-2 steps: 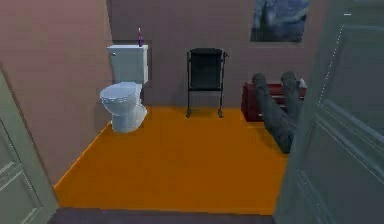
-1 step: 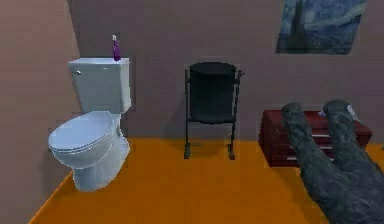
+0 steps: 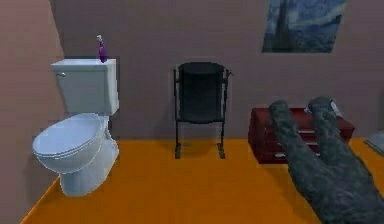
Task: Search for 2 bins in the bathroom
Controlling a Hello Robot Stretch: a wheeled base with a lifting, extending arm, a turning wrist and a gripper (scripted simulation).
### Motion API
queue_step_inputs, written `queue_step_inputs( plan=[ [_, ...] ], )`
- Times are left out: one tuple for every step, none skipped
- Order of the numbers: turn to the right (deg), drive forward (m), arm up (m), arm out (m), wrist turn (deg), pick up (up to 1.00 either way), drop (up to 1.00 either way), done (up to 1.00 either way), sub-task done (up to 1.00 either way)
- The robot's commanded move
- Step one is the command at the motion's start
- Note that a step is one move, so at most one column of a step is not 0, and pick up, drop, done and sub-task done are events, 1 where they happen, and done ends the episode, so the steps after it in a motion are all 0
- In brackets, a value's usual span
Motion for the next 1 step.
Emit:
queue_step_inputs(
  plan=[
    [0.0, 0.50, 0.00, 0.00, 0.0, 0.00, 0.00, 0.00, 0.00]
  ],
)
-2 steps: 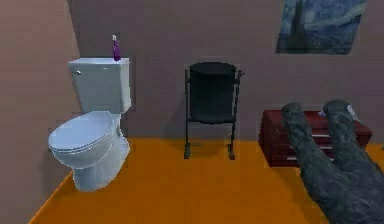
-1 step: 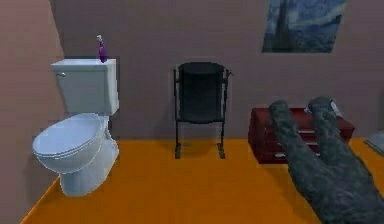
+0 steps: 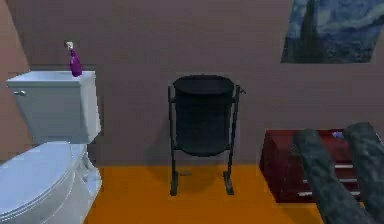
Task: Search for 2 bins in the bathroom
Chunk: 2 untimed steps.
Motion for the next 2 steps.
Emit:
queue_step_inputs(
  plan=[
    [36.0, 0.00, 0.00, 0.00, 0.0, 0.00, 0.00, 0.00, 0.00],
    [0.0, 0.60, 0.00, 0.00, 0.0, 0.00, 0.00, 0.00, 0.00]
  ],
)
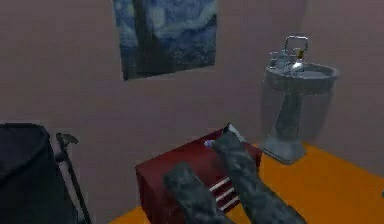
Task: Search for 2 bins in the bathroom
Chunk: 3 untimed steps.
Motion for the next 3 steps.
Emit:
queue_step_inputs(
  plan=[
    [-45.0, 0.00, 0.00, 0.00, 0.0, 0.00, 0.00, 0.00, 0.00],
    [0.0, 0.00, 0.00, 0.00, 0.0, 0.00, 0.00, 0.00, 1.00],
    [45.0, 0.00, 0.00, 0.00, 0.0, 0.00, 0.00, 0.00, 0.00]
  ],
)
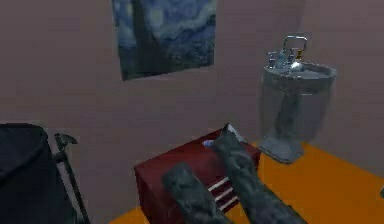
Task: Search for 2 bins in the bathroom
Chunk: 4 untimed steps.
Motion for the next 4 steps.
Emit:
queue_step_inputs(
  plan=[
    [45.0, 0.00, 0.00, 0.00, 0.0, 0.00, 0.00, 0.00, 0.00],
    [18.0, 0.00, 0.00, 0.00, 0.0, 0.00, 0.00, 0.00, 0.00],
    [0.0, 1.00, 0.00, 0.00, 0.0, 0.00, 0.00, 0.00, 0.00],
    [6.0, 0.00, 0.00, 0.00, 0.0, 0.00, 0.00, 0.00, 0.00]
  ],
)
